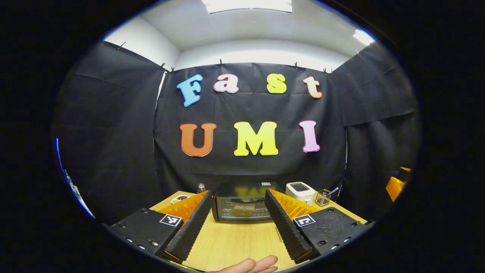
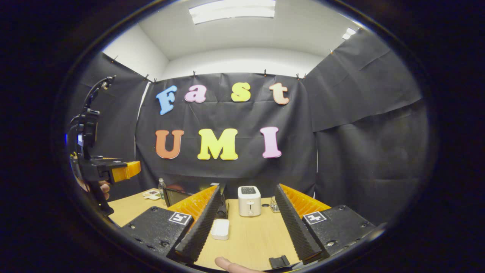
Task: Open the electric oven with the left hand, put the food in, and close the electric oven.
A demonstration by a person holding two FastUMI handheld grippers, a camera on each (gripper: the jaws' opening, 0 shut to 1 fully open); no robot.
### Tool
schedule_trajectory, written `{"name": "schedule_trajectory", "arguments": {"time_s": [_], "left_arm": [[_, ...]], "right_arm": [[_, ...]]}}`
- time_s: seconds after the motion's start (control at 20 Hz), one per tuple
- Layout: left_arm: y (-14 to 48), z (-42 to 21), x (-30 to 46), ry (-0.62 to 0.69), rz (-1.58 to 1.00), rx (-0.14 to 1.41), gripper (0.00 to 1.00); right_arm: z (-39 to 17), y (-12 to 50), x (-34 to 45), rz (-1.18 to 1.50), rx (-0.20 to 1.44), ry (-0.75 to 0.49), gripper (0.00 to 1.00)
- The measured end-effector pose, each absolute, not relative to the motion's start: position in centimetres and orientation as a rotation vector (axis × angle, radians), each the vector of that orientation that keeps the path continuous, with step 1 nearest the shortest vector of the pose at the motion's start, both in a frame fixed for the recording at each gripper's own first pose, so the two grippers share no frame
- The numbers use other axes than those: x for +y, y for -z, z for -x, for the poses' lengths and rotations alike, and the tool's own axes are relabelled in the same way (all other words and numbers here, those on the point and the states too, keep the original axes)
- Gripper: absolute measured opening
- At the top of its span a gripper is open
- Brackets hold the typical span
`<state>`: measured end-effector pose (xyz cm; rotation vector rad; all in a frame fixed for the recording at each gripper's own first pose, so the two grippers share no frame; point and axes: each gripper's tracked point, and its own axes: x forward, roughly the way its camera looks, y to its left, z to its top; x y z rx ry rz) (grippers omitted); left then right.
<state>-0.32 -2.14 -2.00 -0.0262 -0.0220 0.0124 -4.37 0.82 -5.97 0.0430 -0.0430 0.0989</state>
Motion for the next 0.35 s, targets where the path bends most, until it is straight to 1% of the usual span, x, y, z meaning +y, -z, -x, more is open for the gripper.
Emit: {"name": "schedule_trajectory", "arguments": {"time_s": [0.05, 0.1, 0.15, 0.2, 0.25, 0.35], "left_arm": [[1.9, 1.7, -2.0, -0.009, 0.028, -0.032, 0.92], [2.1, 3.0, -1.9, -0.008, 0.025, -0.029, 0.92], [2.7, 4.3, -1.8, -0.008, 0.025, -0.017, 0.92], [3.1, 5.3, -1.6, -0.012, 0.028, -0.008, 0.92], [3.4, 6.3, -1.7, -0.013, 0.031, -0.007, 0.92], [4.1, 7.9, -2.5, 0.012, 0.037, 0.002, 0.92]], "right_arm": [[5.1, 5.3, 0.5, -0.019, -0.063, -0.079, 0.84], [5.8, 4.8, 0.4, 0.013, -0.079, -0.066, 0.92], [6.6, 4.4, 1.0, 0.036, -0.09, -0.07, 0.92], [7.2, 4.3, 1.5, 0.044, -0.089, -0.08, 0.84], [7.6, 4.3, 2.0, 0.04, -0.089, -0.091, 0.93], [7.7, 5.3, 2.5, 0.031, -0.062, -0.109, 0.96]]}}
